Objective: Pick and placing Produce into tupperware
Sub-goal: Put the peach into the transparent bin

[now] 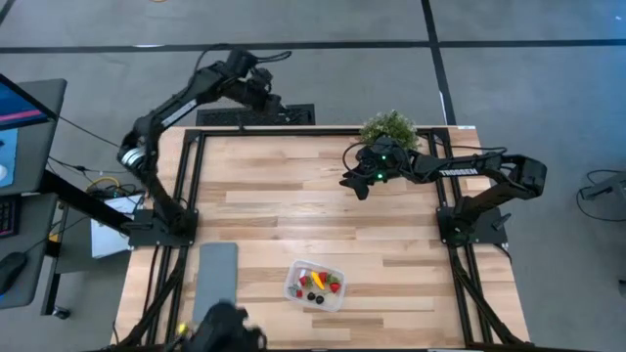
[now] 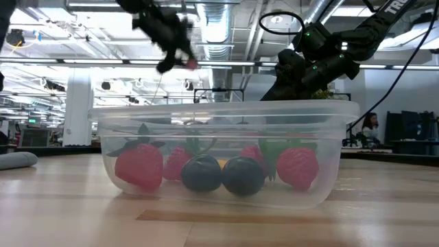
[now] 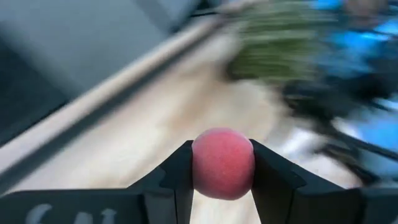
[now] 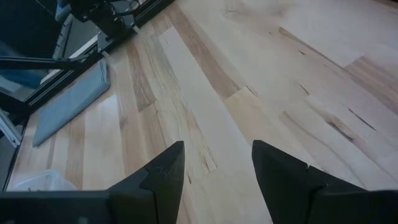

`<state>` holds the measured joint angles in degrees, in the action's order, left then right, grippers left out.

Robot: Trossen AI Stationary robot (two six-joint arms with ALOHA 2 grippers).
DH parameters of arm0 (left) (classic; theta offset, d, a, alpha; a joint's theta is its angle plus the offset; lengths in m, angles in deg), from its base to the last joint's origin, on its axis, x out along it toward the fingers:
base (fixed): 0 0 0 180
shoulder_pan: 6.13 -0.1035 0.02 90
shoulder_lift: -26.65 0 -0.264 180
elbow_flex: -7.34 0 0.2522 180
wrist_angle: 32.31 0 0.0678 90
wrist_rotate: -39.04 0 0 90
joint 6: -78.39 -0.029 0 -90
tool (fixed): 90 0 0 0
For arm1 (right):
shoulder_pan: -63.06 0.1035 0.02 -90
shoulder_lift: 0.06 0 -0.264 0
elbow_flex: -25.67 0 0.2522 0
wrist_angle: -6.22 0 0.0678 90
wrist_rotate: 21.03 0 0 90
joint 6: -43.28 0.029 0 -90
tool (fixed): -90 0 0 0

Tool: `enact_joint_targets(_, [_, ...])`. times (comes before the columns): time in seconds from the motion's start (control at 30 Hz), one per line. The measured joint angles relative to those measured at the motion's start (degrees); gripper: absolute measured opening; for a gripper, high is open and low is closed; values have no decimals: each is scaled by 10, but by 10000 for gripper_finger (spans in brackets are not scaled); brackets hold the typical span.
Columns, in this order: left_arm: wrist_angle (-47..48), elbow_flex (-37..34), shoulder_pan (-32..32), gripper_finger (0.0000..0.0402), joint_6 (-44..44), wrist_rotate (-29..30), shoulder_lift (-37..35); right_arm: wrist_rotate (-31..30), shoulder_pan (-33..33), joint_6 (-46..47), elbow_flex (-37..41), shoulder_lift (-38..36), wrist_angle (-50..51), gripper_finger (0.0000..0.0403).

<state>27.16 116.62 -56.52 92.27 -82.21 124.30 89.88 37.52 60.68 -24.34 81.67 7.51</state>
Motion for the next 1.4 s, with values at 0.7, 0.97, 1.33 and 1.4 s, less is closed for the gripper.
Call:
enact_joint_targets(0.7, [-42,0,481,115,-9,69,-100,0,22,36,0,0,-5,212])
enact_joint_targets(0.97, [-18,-1,618,115,-20,176,-32,0,53,86,0,0,-5,212])
enact_joint_targets(1.33, [-18,-1,681,115,-31,228,118,-5,105,102,0,0,-4,212])
enact_joint_targets(1.4, [-15,-1,684,115,-30,228,144,-18,117,109,0,0,-3,212])
